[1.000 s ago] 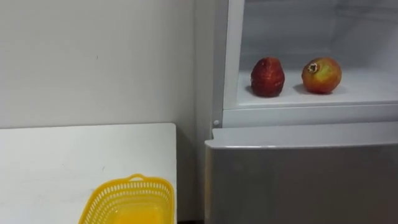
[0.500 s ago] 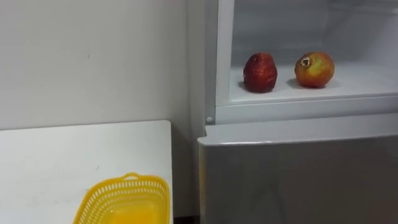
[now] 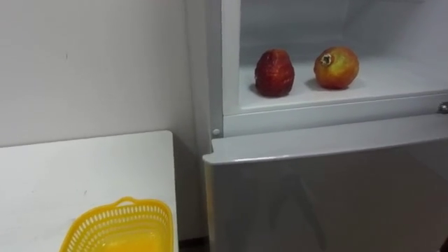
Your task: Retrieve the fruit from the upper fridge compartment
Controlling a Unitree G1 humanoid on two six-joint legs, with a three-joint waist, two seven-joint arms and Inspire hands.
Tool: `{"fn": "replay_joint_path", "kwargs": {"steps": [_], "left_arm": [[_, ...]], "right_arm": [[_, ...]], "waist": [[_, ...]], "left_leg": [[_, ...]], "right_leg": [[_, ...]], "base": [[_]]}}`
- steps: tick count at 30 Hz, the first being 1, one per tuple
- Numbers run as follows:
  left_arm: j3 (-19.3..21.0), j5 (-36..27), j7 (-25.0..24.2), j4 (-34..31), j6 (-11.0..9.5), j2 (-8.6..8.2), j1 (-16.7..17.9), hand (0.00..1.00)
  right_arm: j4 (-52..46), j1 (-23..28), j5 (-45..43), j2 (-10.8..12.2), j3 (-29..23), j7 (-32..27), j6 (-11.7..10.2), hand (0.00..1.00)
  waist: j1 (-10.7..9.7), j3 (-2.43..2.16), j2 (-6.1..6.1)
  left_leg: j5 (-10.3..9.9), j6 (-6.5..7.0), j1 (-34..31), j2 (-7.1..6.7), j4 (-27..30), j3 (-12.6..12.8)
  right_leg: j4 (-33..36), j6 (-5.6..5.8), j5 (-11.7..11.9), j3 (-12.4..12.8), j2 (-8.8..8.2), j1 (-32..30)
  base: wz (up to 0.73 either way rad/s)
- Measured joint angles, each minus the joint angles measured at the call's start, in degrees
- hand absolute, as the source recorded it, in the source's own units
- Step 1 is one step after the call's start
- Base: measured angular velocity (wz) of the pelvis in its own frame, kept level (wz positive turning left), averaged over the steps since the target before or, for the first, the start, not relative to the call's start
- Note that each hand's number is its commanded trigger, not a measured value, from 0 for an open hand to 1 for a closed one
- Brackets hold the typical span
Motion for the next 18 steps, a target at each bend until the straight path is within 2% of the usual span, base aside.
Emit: {"fn": "replay_joint_path", "kwargs": {"steps": [2,4,8,13,18], "left_arm": [[-0.62,-0.01,-0.73,-0.47,-0.16,0.20,0.21,0.00],[-0.72,-0.06,-1.74,-0.40,-0.81,0.50,0.38,0.00],[-1.24,-0.14,-2.16,0.76,-1.65,0.71,0.28,0.00],[-2.36,-0.02,-2.51,1.97,-2.21,1.07,-0.02,0.00],[-4.89,-0.03,-3.35,3.15,-2.63,2.14,-1.05,0.00]], "right_arm": [[-4.15,0.36,-0.11,-0.05,-0.08,-0.01,-0.46,0.00],[-8.05,0.44,-0.18,-0.06,0.01,0.01,-0.82,0.00],[-13.52,0.92,-0.16,-0.22,0.02,-0.09,-1.05,0.00],[-19.57,0.05,-1.94,-0.48,0.24,-0.74,-2.33,0.00],[-22.74,-2.67,-2.49,-1.65,1.19,-2.41,-3.54,0.00]], "waist": [[-0.12,0.12,0.17],[-0.31,-0.17,0.22],[-0.51,-0.40,0.50],[-1.07,-0.28,1.34],[-1.36,-0.21,1.23]], "left_leg": [[-0.01,0.00,-0.04,0.11,-0.19,0.38],[-0.02,-0.02,-0.57,0.23,-0.81,0.60],[-0.02,-0.02,-0.89,0.37,-0.72,1.24],[-0.02,-0.02,-1.21,0.51,-0.74,1.80],[0.00,-0.04,-1.29,0.55,-0.68,1.80]], "right_leg": [[0.41,-0.03,0.02,0.72,0.20,-0.24],[0.76,-0.14,0.12,0.88,0.42,-1.02],[0.66,-0.22,0.51,1.06,0.65,-1.45],[0.46,-0.20,0.94,2.11,1.19,-1.98],[0.43,-0.21,0.95,2.00,1.27,-1.99]], "base": [[-0.15],[-0.07],[-0.08],[-0.08],[0.00]]}}
